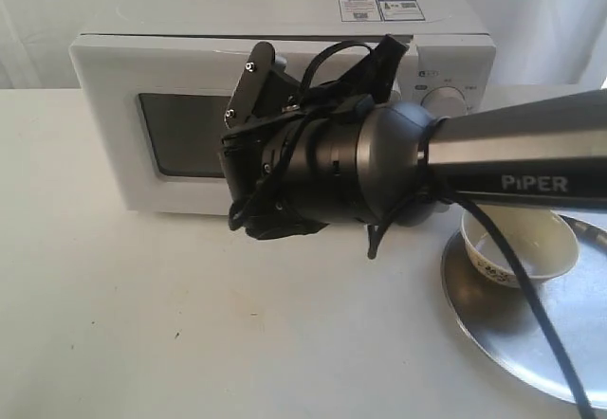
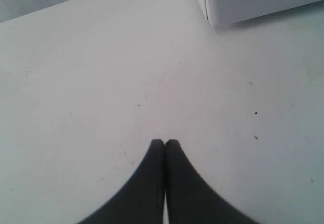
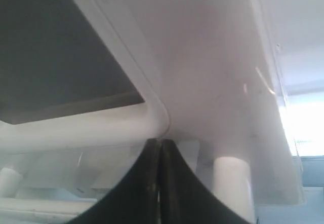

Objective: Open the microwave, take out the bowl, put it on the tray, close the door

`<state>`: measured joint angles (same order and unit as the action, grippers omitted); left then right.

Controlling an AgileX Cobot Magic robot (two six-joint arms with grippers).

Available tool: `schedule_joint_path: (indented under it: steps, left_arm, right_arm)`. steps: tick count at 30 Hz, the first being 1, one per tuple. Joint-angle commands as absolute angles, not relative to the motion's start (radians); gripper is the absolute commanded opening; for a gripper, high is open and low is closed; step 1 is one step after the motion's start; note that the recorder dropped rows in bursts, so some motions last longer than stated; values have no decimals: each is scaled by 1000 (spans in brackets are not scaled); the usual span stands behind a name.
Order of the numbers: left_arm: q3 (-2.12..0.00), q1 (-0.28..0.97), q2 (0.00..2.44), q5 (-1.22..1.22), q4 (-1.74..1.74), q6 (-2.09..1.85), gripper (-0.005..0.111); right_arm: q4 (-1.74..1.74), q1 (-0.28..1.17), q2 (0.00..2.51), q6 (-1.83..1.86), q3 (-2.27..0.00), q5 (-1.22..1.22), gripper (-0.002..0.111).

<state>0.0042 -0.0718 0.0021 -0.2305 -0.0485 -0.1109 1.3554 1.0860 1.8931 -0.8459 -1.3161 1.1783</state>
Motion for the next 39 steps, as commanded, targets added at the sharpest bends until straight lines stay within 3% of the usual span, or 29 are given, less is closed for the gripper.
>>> schedule_joint_path:
  steps: [1, 13, 21, 28, 31, 35, 39]
  left_arm:
    - [0, -69, 0, -231, -45, -109, 0]
    - [0, -69, 0, -231, -45, -109, 0]
    - [0, -69, 0, -231, -45, -109, 0]
    - [0, -69, 0, -231, -45, -109, 0]
    - [0, -69, 0, -231, -45, -109, 0]
    - [0, -69, 0, -231, -45, -109, 0]
    - [0, -69, 0, -231, -45, -109, 0]
  right_arm:
    - [1412, 1036, 1917, -871, -1312, 1176, 0]
    - [1509, 1031, 1927, -857, -1314, 1221, 0]
    - [1342, 1082, 1866, -812, -1314, 1221, 0]
    - [1191, 1192, 1618, -770, -1293, 1221, 0]
    - [1037, 1263, 1387, -711, -1235, 1221, 0]
    - [784, 1271, 1193, -711, -1196, 1221, 0]
    - [795, 1271, 1063, -702, -1196, 1221, 0]
